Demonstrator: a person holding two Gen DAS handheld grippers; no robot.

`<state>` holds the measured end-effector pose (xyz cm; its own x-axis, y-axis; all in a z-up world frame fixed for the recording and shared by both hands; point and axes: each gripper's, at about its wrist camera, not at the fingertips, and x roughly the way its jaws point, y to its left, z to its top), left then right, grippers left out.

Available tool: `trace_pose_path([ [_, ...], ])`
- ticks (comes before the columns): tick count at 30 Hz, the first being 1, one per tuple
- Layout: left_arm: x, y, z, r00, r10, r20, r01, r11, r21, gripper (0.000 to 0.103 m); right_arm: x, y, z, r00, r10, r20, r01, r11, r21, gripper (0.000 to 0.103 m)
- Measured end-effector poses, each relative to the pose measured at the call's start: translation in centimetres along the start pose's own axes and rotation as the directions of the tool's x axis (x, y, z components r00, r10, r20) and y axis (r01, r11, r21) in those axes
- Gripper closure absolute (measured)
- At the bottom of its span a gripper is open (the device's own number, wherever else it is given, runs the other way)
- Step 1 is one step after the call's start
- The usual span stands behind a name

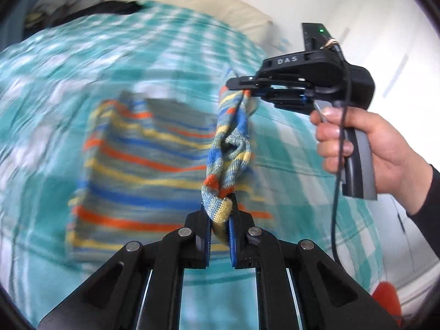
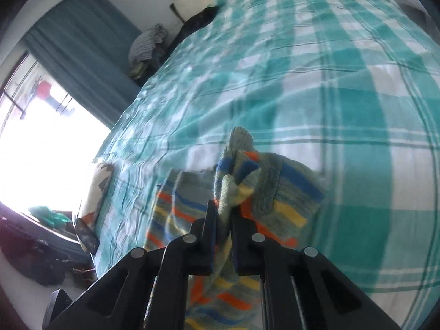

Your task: Fold small clothes

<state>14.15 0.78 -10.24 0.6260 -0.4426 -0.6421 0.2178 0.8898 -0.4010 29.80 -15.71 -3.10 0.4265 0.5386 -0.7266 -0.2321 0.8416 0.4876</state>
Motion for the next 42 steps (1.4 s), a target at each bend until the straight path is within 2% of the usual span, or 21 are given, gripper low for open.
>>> trace_pose_path([
  [5, 0.2, 5.5, -1.0, 0.998, 0.048, -0.042, -0.053, 0.99, -0.127, 0.094, 7.9, 6.0, -1.5, 0.998, -0.004, -0.062, 0.002, 1.0, -0.028, 0.094],
  [8, 0.4, 7.2, -1.1, 0.99, 0.128, -0.056, -0.135, 0.979, -0.153, 0.077, 10.2, 7.7, -2.4, 0.999, 0.012, -0.049, -0.011, 1.0, 0.005, 0.091],
  [9, 0.1, 7.7, -1.3, 0.986, 0.157, -0.056, -0.164, 0.973, -0.164, 0.065, 10.9, 7.9, -2.7, 0.998, 0.045, -0.04, -0.044, 0.998, 0.036, 0.087],
  [10, -0.2, 8.2, -1.4, 0.985, 0.162, -0.053, -0.169, 0.969, -0.178, 0.052, 11.3, 7.8, -3.0, 0.995, 0.093, -0.034, -0.09, 0.993, 0.081, 0.083],
  [11, -0.8, 8.6, -1.6, 0.986, 0.162, -0.044, -0.167, 0.968, -0.188, 0.046, 11.6, 7.5, -3.2, 0.989, 0.148, -0.023, -0.143, 0.98, 0.136, 0.071],
  [13, -1.9, 8.8, -1.4, 0.988, 0.152, -0.008, -0.151, 0.97, -0.19, 0.037, 11.0, 7.3, -3.4, 0.982, 0.187, 0.018, -0.187, 0.964, 0.188, 0.062],
  [14, -2.2, 8.4, -1.2, 0.991, 0.132, 0.011, -0.128, 0.975, -0.18, 0.035, 10.6, 7.4, -3.6, 0.981, 0.193, 0.026, -0.195, 0.963, 0.185, 0.062],
  [17, -2.2, 7.2, -0.7, 0.997, 0.073, 0.039, -0.067, 0.989, -0.13, 0.02, 8.1, 7.9, -4.3, 0.992, 0.125, 0.015, -0.126, 0.988, 0.085, 0.062],
  [19, -1.0, 6.3, -0.4, 0.995, 0.095, 0.009, -0.095, 0.993, -0.068, 0.017, 5.3, 8.2, -6.1, 0.998, 0.059, 0.015, -0.058, 0.998, -0.033, 0.062],
  [20, 0.0, 6.0, -0.4, 0.99, 0.142, -0.019, -0.143, 0.989, -0.043, 0.017, 4.0, 8.2, -7.1, 0.999, 0.036, 0.019, -0.034, 0.996, -0.079, 0.062],
  [22, 1.5, 7.4, -1.1, 0.965, 0.245, -0.096, -0.252, 0.965, -0.07, 0.032, 1.4, 8.0, -10.7, 1.0, -0.01, 0.026, 0.014, 0.985, -0.172, 0.062],
  [23, 1.6, 8.7, -1.8, 0.962, 0.246, -0.12, -0.259, 0.959, -0.112, 0.035, 0.8, 7.5, -12.5, 1.0, -0.025, 0.012, 0.026, 0.981, -0.192, 0.062],
  [24, 1.4, 9.6, -2.1, 0.972, 0.213, -0.104, -0.227, 0.962, -0.155, 0.036, 1.1, 6.7, -14.9, 0.998, -0.051, -0.035, 0.043, 0.98, -0.194, 0.062],
  [26, 0.5, 10.0, -2.1, 0.97, 0.219, -0.105, -0.234, 0.958, -0.166, 0.04, 2.9, 4.8, -19.0, 0.979, -0.105, -0.173, 0.073, 0.981, -0.182, 0.062],
  [29, -1.1, 9.6, -2.4, 0.958, 0.267, -0.107, -0.279, 0.952, -0.125, 0.033, 0.9, 5.1, -21.8, 0.988, -0.136, -0.066, 0.118, 0.968, -0.223, 0.064],
  [31, -2.7, 9.5, -3.0, 0.95, 0.295, -0.103, -0.308, 0.94, -0.148, 0.03, -0.9, 5.7, -22.5, 0.987, -0.159, -0.017, 0.153, 0.969, -0.193, 0.064],
  [33, -3.7, 9.4, -3.2, 0.956, 0.278, -0.096, -0.291, 0.939, -0.185, 0.025, -2.8, 6.1, -23.4, 0.983, -0.18, 0.043, 0.184, 0.969, -0.167, 0.056],
  [35, -4.0, 8.6, -3.5, 0.959, 0.262, -0.103, -0.278, 0.942, -0.187, 0.02, -4.3, 6.2, -24.7, 0.966, -0.239, 0.099, 0.251, 0.957, -0.147, 0.03],
  [36, -4.1, 8.1, -3.9, 0.961, 0.256, -0.108, -0.272, 0.946, -0.175, 0.017, -5.0, 6.1, -25.6, 0.948, -0.294, 0.122, 0.309, 0.942, -0.131, 0.025],
  [40, -3.5, 5.3, -5.5, 0.958, 0.254, -0.131, -0.267, 0.96, -0.089, 0.01, -6.0, 4.6, -28.1, 0.879, -0.466, 0.101, 0.474, 0.877, -0.078, 0.02],
  [42, -3.0, 4.2, -6.5, 0.955, 0.25, -0.159, -0.26, 0.964, -0.047, 0.01, -6.0, 3.6, -29.1, 0.867, -0.49, 0.089, 0.495, 0.868, -0.046, 0.019],
])
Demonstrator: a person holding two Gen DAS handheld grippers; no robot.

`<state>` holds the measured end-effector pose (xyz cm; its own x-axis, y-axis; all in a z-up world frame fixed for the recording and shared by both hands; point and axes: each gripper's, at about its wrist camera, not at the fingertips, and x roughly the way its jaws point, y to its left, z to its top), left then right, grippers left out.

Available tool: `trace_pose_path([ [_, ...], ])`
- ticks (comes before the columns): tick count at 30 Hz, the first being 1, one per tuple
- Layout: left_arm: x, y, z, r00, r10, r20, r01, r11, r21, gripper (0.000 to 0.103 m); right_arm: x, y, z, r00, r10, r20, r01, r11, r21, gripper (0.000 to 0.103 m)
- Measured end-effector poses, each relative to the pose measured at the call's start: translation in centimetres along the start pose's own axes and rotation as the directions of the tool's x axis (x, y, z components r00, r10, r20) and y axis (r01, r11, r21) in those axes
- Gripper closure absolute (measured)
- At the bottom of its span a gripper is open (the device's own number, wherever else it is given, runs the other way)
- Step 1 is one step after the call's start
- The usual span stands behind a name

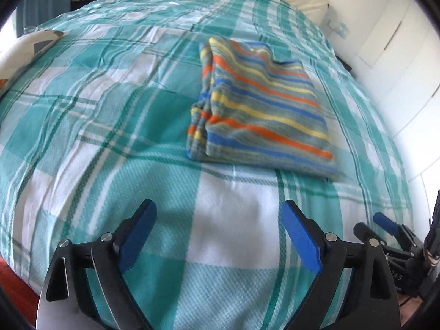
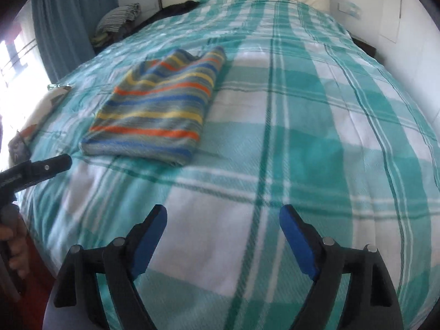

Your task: Fold small clothes

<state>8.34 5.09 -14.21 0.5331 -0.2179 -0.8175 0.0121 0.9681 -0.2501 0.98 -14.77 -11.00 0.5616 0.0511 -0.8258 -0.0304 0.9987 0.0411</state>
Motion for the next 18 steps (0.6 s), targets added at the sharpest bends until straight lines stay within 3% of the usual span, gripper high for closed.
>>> trace_pose_path([
  [3, 1.5, -1.9, -1.1, 0.998, 0.051, -0.021, -0.049, 0.994, 0.096, 0.003, 0.6, -0.7, -1.5, 0.999, -0.049, -0.018, 0.049, 0.999, 0.024, 0.009],
  [4, 2.2, -2.6, -1.5, 0.996, 0.082, -0.021, -0.078, 0.986, 0.146, 0.001, 1.2, -0.7, -1.9, 0.998, -0.06, -0.02, 0.06, 0.998, 0.011, 0.002],
  [7, 3.2, -3.5, -2.4, 0.989, 0.147, -0.01, -0.141, 0.964, 0.225, 0.0, 1.8, -0.4, -2.5, 0.997, -0.081, -0.001, 0.081, 0.996, -0.028, 0.0],
  [18, 4.0, -3.3, -2.3, 0.989, 0.147, -0.024, -0.137, 0.96, 0.244, 0.0, 2.7, 0.3, -2.8, 0.992, -0.126, -0.017, 0.125, 0.99, -0.071, 0.0],
])
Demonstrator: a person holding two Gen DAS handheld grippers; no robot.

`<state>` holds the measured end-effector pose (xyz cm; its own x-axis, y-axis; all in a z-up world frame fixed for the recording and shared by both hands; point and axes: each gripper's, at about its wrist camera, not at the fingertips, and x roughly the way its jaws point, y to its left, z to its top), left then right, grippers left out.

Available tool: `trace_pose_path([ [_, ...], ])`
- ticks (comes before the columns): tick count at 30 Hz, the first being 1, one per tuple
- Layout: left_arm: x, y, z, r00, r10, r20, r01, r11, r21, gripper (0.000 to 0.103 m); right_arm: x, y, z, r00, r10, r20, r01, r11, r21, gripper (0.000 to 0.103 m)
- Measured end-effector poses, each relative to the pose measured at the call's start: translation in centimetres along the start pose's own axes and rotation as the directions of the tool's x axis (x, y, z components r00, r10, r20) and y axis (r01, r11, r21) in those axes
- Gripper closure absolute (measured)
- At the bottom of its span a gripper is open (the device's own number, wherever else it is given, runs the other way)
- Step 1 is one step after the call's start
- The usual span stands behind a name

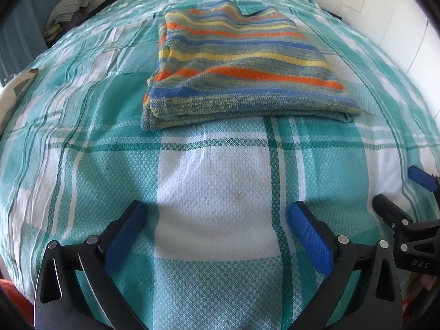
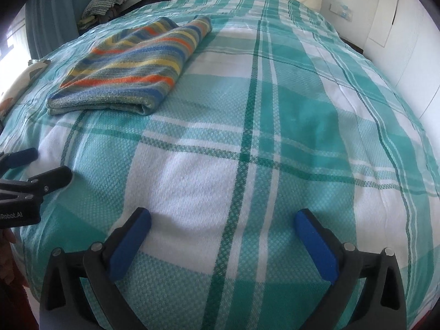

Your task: Fold small clothes

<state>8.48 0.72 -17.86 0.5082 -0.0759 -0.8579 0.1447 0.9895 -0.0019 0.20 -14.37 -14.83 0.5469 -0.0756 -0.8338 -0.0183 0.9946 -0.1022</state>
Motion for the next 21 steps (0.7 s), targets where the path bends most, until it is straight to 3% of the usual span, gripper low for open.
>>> trace_pose_path([
  [9, 0.2, 0.0, 0.3, 1.0, -0.02, -0.016, 0.02, 1.0, 0.008, 0.0, 0.1, 0.1, 0.1, 1.0, 0.0, -0.012, 0.0, 1.0, -0.004, 0.0],
  [12, -0.8, 0.5, 1.1, 0.996, -0.056, -0.063, 0.056, 0.998, -0.001, 0.002, 0.1, -0.1, 0.1, 1.0, 0.015, -0.017, -0.014, 1.0, 0.004, 0.0],
  [14, -3.0, 2.1, 1.9, 0.99, -0.135, -0.024, 0.134, 0.99, -0.054, 0.006, -0.2, -0.7, 0.5, 0.997, 0.062, -0.041, -0.062, 0.998, 0.018, 0.0],
  [17, -6.2, 6.4, 4.4, 0.968, -0.205, 0.142, 0.227, 0.96, -0.161, 0.005, -1.4, -2.6, 1.3, 0.982, 0.185, -0.039, -0.181, 0.981, 0.075, 0.001],
  [19, -5.9, 9.0, 7.2, 0.951, -0.247, 0.184, 0.282, 0.938, -0.203, 0.003, -2.1, -4.5, 2.6, 0.953, 0.3, 0.032, -0.301, 0.938, 0.17, 0.001],
  [21, -3.9, 10.6, 10.4, 0.935, -0.309, 0.172, 0.342, 0.914, -0.216, 0.003, -1.6, -5.8, 5.2, 0.915, 0.392, 0.094, -0.403, 0.886, 0.229, 0.001],
])
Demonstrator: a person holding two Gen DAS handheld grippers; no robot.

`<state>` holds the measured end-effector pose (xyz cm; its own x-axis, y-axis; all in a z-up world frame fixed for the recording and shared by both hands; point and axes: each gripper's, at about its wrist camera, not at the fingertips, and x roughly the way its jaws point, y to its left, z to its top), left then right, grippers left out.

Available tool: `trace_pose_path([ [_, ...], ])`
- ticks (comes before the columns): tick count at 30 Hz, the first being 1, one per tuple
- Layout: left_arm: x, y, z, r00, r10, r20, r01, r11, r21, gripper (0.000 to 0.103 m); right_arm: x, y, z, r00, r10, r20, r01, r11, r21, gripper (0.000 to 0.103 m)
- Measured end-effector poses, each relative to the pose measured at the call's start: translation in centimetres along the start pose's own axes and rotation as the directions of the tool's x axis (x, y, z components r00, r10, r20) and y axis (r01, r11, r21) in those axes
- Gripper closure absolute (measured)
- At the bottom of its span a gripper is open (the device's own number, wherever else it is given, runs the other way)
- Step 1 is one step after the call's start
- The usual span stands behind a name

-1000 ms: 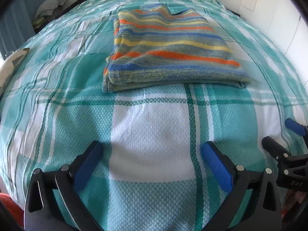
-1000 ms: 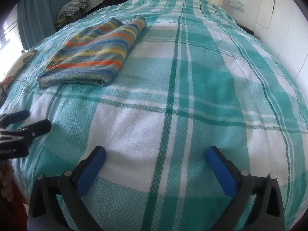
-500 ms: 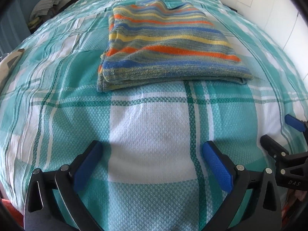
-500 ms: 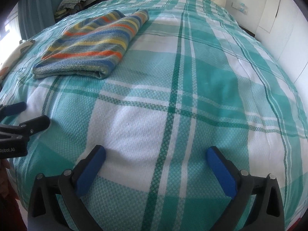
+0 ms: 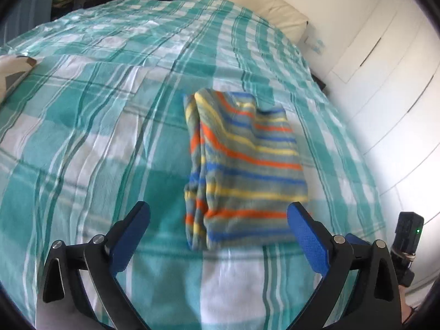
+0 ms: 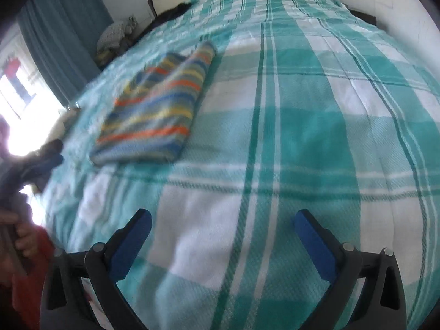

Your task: Fold small clothes

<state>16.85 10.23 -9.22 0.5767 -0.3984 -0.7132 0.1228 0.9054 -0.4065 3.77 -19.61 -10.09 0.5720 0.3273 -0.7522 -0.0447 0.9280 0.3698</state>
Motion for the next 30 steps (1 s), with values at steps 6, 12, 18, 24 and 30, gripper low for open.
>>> trace_pose_path([
  [6, 8.7, 2.3, 5.0, 0.99, -0.061, -0.128, 0.062, 0.998, 0.0, 0.003, 6.5, -0.5, 9.5, 0.976, 0.22, 0.004, -0.219, 0.972, 0.084, 0.004],
  [12, 11.5, 1.7, 4.9, 0.989, -0.075, -0.129, 0.079, 0.997, 0.023, 0.027, 15.3, 1.5, 13.4, 0.944, 0.313, -0.104, -0.303, 0.948, 0.1, 0.03],
  [18, 10.2, -1.5, 5.0, 0.994, -0.037, -0.108, 0.05, 0.991, 0.121, 0.086, 14.8, 8.2, 13.3, 0.997, 0.057, -0.049, -0.065, 0.982, -0.179, 0.079],
  [24, 4.6, -8.3, 8.0, 0.99, -0.136, 0.019, 0.129, 0.965, 0.23, 0.086, 6.6, 9.1, 16.0, 0.988, 0.096, 0.12, -0.064, 0.966, -0.249, 0.08],
  [30, 9.0, -13.3, 7.8, 0.993, -0.094, -0.076, 0.109, 0.969, 0.223, 0.017, 1.3, 2.8, 19.0, 0.989, 0.068, 0.133, -0.047, 0.987, -0.151, 0.072],
])
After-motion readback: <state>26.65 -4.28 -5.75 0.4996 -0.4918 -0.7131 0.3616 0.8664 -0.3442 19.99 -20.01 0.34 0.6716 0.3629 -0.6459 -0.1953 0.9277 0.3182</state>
